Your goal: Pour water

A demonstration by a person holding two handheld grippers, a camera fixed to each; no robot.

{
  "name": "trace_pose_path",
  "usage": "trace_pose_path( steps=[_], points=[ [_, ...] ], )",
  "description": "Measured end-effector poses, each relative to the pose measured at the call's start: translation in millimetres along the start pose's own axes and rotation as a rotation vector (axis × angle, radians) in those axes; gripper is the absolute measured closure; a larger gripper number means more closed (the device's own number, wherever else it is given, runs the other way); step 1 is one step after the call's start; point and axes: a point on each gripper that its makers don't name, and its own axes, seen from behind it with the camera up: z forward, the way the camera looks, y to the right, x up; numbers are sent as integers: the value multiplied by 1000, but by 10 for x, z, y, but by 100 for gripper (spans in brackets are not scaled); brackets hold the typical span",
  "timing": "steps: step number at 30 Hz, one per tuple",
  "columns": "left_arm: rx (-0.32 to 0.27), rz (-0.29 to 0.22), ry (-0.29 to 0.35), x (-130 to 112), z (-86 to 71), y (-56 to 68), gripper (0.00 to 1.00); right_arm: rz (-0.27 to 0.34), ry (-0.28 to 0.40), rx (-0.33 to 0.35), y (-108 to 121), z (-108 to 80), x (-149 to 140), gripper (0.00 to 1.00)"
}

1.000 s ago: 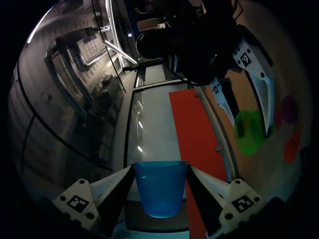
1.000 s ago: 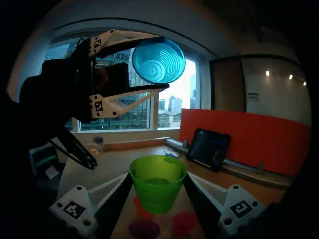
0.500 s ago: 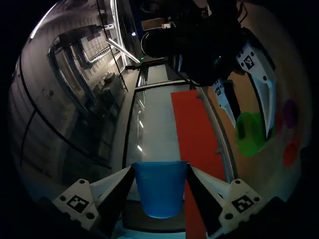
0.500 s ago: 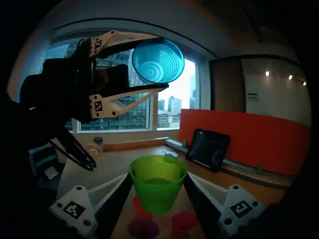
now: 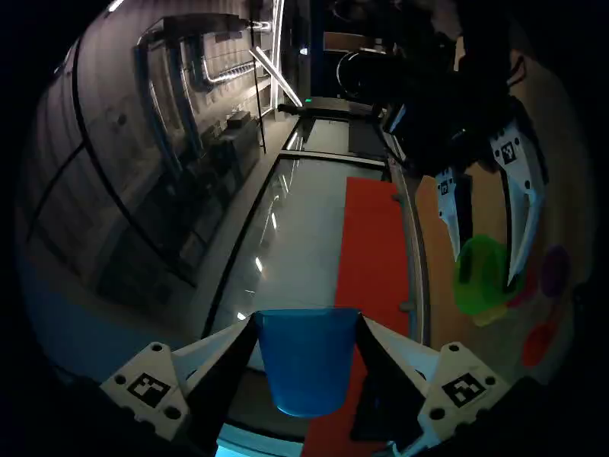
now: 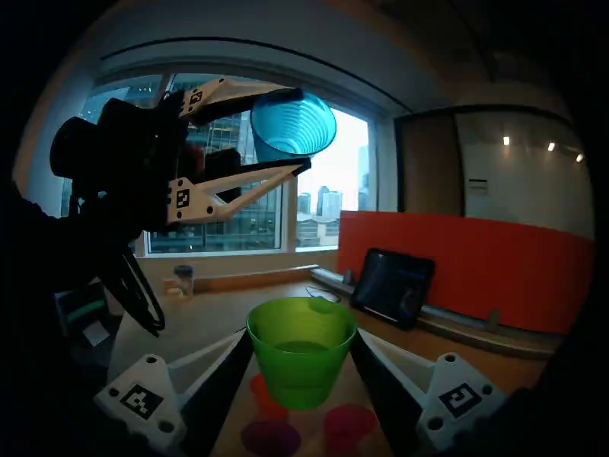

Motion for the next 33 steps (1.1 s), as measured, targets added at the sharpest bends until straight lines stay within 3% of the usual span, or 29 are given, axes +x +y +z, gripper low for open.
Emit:
trace_pose_path(
  steps=[11, 19, 27, 33],
  points=[
    [23, -297, -35, -225, -26, -24, 12, -1, 16, -12, 38, -62, 62, 10],
    [53, -478, -72, -429, -78, -74, 12, -6, 22, -20, 57, -104, 96, 10],
    [76, -690, -100, -602, -99, -102, 12, -6, 31, -32, 80, -151, 143, 10],
    [98, -887, -121, -774, -151, -139, 12, -11, 35, -36, 85, -180, 174, 10]
  ],
)
